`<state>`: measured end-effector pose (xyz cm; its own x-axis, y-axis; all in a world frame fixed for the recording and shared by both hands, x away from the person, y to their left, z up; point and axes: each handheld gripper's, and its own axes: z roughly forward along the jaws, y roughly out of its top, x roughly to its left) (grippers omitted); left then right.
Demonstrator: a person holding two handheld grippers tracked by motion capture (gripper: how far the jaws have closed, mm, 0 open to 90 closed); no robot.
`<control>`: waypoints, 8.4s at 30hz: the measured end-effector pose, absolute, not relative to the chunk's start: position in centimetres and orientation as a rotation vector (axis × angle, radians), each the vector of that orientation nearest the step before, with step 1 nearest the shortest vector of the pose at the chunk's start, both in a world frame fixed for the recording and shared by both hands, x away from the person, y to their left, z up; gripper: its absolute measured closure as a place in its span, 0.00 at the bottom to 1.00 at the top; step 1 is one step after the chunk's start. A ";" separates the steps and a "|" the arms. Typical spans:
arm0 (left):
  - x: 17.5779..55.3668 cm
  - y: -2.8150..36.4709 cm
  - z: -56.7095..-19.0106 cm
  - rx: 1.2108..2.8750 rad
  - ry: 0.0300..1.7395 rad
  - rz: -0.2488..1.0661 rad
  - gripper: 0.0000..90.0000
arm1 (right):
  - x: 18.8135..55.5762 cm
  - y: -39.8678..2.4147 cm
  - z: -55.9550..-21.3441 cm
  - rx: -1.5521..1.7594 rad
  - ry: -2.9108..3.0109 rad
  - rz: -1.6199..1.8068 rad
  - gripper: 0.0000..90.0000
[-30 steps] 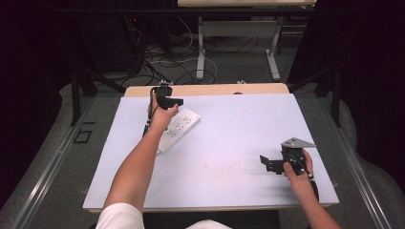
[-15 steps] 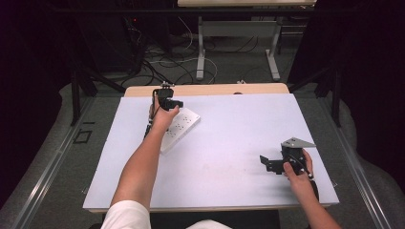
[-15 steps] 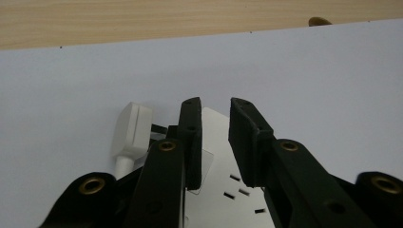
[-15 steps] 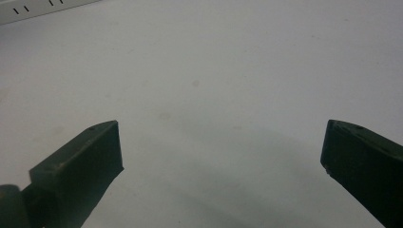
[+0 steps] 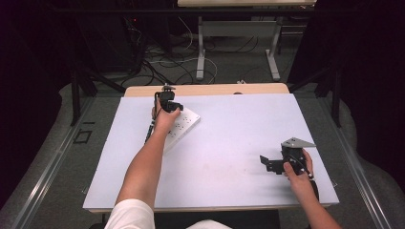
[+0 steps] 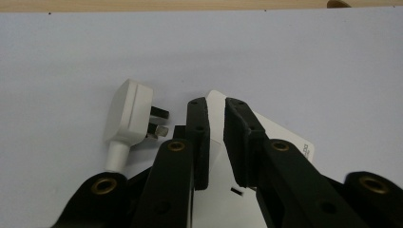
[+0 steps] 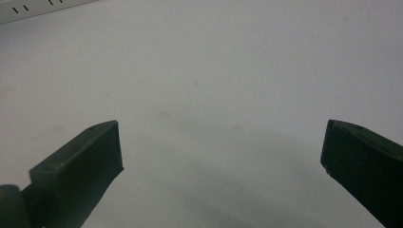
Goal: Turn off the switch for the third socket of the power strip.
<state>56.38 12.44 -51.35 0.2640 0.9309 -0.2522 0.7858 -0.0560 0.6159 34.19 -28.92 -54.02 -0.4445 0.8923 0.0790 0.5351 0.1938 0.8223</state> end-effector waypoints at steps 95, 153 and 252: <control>56.7 12.5 -52.3 1.913 1.561 0.284 0.85 | 34.3 -28.7 -54.2 1.328 2.068 1.146 0.00; 53.8 11.3 -49.8 2.106 1.334 0.380 0.25 | 34.2 -28.5 -54.1 1.313 2.073 1.150 0.00; 37.0 21.2 -48.3 1.889 1.295 0.312 0.10 | 34.0 -28.3 -53.9 1.314 2.077 1.144 0.00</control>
<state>37.03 21.16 -48.26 0.4440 0.8663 -0.2288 0.6672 -0.1492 0.7298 34.01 -28.33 -53.88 -0.4604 0.8849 0.0707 0.5330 0.2118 0.8192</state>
